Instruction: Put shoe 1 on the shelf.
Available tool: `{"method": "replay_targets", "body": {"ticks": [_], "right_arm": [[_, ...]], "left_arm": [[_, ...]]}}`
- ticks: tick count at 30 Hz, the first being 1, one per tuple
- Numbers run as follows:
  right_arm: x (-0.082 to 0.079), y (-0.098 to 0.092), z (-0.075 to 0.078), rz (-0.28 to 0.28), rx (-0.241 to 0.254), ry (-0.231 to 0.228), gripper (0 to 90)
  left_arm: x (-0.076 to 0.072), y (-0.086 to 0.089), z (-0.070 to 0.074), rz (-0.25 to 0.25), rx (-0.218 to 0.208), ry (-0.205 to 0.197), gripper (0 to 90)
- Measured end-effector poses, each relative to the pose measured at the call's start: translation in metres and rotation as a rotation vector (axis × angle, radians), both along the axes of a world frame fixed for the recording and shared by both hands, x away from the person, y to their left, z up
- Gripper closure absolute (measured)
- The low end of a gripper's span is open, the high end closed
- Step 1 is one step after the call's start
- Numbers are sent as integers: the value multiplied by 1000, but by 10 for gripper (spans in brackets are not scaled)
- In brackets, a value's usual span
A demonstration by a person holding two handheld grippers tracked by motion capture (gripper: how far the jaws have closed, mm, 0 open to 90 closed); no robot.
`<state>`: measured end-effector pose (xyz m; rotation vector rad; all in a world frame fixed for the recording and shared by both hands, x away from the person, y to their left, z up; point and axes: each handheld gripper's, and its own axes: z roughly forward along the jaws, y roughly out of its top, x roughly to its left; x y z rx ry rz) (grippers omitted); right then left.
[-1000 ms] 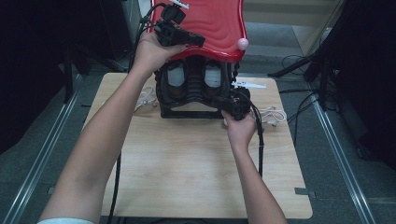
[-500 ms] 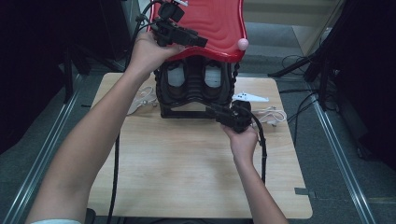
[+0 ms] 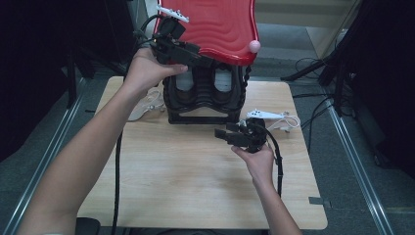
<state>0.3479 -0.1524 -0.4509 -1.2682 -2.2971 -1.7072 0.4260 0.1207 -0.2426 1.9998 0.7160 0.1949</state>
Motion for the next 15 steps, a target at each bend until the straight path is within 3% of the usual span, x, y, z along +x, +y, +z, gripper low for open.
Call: {"method": "replay_targets", "body": {"ticks": [4,10,15], "right_arm": [[-4,2,-6,-8,-39,21,415],[-10,0,-12,-13,-77,18,512],[-17,0,-14,19,-97,-34,538]], "left_arm": [[-8,4,-4,-24,-36,33,330],[-22,10,-16,-42,-24,20,385],[-31,14,-30,-45,3,13,379]]}}
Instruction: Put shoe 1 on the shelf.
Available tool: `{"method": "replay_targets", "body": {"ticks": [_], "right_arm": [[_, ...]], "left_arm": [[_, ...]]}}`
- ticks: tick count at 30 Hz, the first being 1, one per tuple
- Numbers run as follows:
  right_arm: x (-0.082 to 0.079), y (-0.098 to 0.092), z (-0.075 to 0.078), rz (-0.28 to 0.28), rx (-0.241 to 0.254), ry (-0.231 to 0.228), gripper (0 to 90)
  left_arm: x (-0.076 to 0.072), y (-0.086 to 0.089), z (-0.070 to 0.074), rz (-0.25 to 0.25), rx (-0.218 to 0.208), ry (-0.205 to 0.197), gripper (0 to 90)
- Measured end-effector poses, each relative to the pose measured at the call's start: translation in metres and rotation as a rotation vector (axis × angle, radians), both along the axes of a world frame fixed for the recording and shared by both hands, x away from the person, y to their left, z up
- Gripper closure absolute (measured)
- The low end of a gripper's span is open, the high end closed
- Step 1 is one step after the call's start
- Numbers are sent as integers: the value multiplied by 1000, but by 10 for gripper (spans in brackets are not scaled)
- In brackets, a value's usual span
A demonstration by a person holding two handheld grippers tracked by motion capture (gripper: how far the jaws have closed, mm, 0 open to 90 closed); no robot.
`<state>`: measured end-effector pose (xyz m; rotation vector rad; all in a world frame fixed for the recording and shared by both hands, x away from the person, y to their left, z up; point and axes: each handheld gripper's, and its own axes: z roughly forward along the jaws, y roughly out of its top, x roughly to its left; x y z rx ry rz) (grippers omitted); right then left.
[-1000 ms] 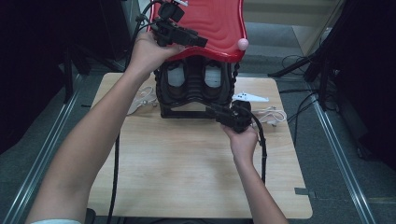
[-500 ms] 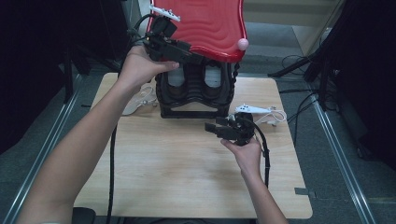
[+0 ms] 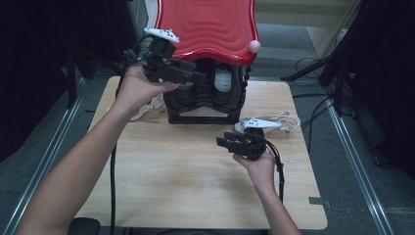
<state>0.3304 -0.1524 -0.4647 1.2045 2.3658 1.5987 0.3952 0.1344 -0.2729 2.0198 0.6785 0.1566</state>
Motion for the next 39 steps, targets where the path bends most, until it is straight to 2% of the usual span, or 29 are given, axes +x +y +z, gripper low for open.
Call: {"method": "replay_targets", "body": {"ticks": [3,8,12,16,17,19,21,24,28,30,32,37,39], "right_arm": [[-4,1,-1,8,-14,-18,528],[-9,-1,-2,7,22,-31,485],[-13,-6,-4,-3,-3,-66,467],[-15,-11,-8,-10,-14,-48,458],[-16,-12,-8,-15,-22,-37,458],[-15,-15,-10,-19,-2,2,455],[-16,-17,-11,-20,2,19,461],[-17,-18,-13,-16,-23,50,456],[-19,-24,-18,9,1,100,424],[-21,-27,-19,12,2,97,464],[-22,-30,-20,24,11,91,455],[-27,-35,-26,13,-4,84,452],[-27,-36,-26,15,-23,62,461]], "left_arm": [[-3,1,-10,9,17,30,349],[-11,5,-23,21,32,30,335],[-17,10,-33,29,49,26,335],[-23,14,-44,28,40,32,335],[-24,16,-47,28,28,36,335],[-27,19,-53,25,10,48,336],[-29,22,-60,17,-2,66,336],[-34,26,-69,12,-31,89,340],[-38,32,-81,21,-28,94,350],[-41,37,-88,21,-30,102,380],[-43,41,-97,27,-28,112,408],[-51,49,-119,54,-3,110,446],[-54,51,-129,61,0,119,466]]}}
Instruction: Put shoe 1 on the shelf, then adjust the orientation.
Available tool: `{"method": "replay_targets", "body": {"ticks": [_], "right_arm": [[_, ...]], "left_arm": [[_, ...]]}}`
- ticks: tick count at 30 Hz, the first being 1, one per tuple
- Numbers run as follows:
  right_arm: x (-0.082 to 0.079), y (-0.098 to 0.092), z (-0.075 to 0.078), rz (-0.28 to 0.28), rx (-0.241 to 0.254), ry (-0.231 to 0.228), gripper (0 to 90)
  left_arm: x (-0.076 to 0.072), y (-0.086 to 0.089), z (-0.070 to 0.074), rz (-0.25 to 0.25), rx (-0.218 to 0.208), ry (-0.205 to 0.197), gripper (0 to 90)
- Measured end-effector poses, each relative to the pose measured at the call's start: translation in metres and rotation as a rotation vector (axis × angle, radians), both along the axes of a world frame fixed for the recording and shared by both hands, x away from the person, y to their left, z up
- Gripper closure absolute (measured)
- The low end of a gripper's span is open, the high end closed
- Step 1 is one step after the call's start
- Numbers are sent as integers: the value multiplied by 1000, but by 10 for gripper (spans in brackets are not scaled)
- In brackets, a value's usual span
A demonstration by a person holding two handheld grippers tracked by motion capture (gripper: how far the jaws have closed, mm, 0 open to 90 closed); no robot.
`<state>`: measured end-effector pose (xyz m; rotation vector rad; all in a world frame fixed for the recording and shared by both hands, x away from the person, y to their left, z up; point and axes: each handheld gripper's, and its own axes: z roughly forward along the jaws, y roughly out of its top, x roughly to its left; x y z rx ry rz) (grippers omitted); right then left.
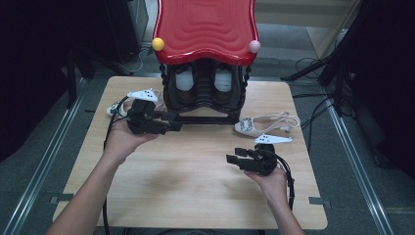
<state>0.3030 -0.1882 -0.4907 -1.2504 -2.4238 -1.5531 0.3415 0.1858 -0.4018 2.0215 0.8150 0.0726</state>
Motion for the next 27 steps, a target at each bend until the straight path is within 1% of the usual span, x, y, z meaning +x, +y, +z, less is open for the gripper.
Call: {"method": "replay_targets", "body": {"ticks": [2,3,4,6,7,8,9,10,11,12,14,16,17,21,23,27], "right_arm": [[-1,0,1,-1,-18,-31,462],[-2,1,1,-4,-17,-37,459],[-2,1,1,-4,-11,-29,457],[-1,0,3,-10,8,-32,467],[0,0,3,-10,6,-40,465],[0,-1,4,-13,3,-39,466],[1,-1,4,-16,3,-38,465],[1,-1,4,-16,2,-35,466],[2,-1,4,-12,-1,-35,467],[2,-1,3,-3,-3,-43,468],[3,0,2,4,-21,-43,474],[4,0,2,6,-37,-42,474],[4,0,1,4,-37,-43,474],[6,-2,0,-9,-39,-37,469],[7,-3,-1,-15,-45,-34,463],[6,-5,-1,-26,-47,-27,459]], "left_arm": [[-3,2,-11,6,6,12,476],[-5,2,-16,6,2,18,484],[-7,3,-21,5,6,22,493],[-10,6,-29,18,13,21,519],[-12,7,-33,37,14,11,545],[-13,8,-36,41,25,9,577],[-14,9,-38,32,38,20,584],[-15,10,-41,43,59,16,601],[-16,11,-43,48,66,7,622],[-18,13,-46,50,62,2,658],[-19,19,-53,54,47,19,705],[-19,25,-59,66,42,31,756],[-18,29,-61,72,31,44,781],[-13,42,-68,101,24,70,865],[-10,48,-70,116,34,72,883],[-3,62,-76,150,30,88,897]]}}
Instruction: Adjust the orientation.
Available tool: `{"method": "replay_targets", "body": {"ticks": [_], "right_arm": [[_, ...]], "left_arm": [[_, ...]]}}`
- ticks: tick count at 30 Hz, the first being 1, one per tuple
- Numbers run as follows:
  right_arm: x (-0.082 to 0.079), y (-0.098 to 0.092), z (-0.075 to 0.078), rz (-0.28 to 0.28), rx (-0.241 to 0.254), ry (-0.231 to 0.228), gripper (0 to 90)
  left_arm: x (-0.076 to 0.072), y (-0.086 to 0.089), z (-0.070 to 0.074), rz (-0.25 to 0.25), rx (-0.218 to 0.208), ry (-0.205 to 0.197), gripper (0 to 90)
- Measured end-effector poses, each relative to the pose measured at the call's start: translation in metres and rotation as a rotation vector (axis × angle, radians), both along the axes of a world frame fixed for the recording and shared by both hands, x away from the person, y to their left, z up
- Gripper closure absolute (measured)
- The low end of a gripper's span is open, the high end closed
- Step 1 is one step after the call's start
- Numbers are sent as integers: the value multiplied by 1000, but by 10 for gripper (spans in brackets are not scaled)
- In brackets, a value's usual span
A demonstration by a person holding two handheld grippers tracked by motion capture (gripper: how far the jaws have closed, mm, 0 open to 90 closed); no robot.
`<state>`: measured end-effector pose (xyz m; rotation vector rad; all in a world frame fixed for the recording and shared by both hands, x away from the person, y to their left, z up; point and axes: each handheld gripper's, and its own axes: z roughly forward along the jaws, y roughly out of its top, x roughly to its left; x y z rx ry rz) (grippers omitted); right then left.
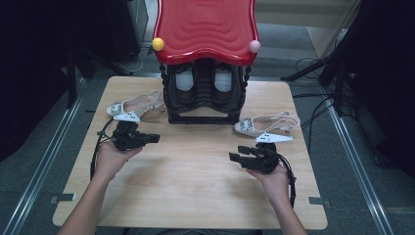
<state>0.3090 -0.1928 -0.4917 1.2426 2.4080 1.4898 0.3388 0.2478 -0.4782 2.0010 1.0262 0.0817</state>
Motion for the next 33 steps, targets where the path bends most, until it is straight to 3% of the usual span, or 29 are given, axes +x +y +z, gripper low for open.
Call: {"method": "replay_targets", "body": {"ticks": [7,14,17,21,25,33], "right_arm": [[0,-4,-3,-17,4,39,429],[-6,-6,-4,-26,-20,26,429],[-10,-8,-4,-41,-20,20,431],[-14,-11,-4,-53,-18,18,431],[-16,-12,-6,-64,-25,26,432],[-20,-9,-10,-66,-41,32,431]], "left_arm": [[16,23,-9,48,24,5,898],[37,45,-20,106,16,23,899],[46,54,-26,135,57,33,899],[57,66,-37,173,20,49,899],[67,75,-44,197,13,72,899],[82,81,-52,239,30,97,899]]}}
